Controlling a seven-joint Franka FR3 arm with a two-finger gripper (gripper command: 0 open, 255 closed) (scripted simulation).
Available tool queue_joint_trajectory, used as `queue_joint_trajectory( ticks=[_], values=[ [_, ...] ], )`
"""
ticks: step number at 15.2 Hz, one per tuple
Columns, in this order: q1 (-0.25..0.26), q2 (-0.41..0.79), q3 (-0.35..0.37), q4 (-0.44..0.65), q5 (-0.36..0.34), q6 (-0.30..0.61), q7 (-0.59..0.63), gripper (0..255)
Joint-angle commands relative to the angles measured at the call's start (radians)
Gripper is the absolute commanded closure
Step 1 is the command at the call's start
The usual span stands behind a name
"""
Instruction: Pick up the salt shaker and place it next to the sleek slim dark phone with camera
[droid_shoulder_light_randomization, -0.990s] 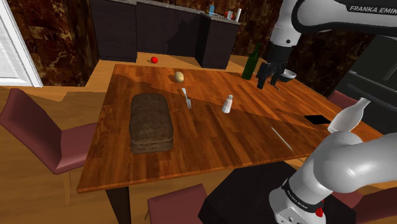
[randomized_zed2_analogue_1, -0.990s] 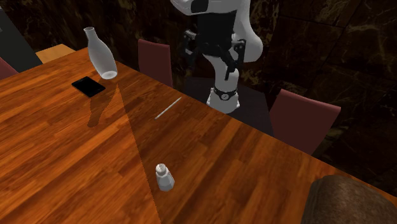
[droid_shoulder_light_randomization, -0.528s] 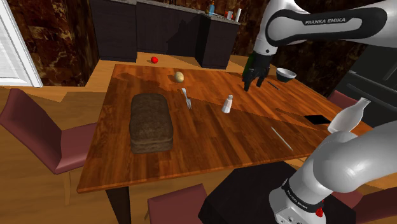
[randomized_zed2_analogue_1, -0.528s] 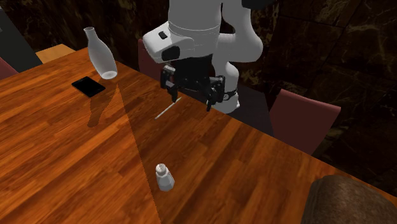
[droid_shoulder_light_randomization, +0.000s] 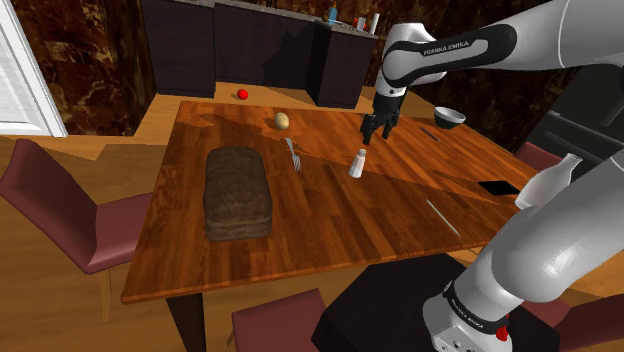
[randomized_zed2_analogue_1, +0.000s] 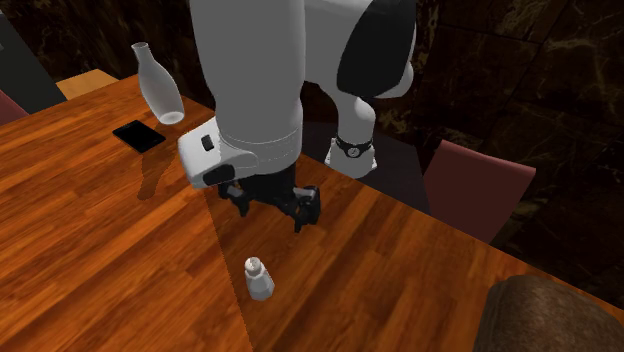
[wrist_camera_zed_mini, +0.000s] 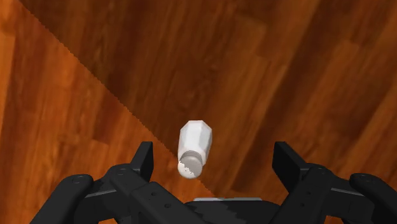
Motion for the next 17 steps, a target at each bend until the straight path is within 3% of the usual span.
queue_joint_trajectory(
  ticks=[1, 4, 11, 17],
  values=[
    [-0.006, 0.074, -0.015, 0.031, 0.01, 0.046, -0.022, 0],
    [-0.012, 0.169, -0.026, 0.09, 0.029, 0.083, -0.046, 0],
    [-0.018, 0.207, -0.031, 0.035, 0.033, 0.176, -0.051, 0],
    [-0.018, 0.21, -0.031, 0.031, 0.034, 0.184, -0.051, 0]
  ],
)
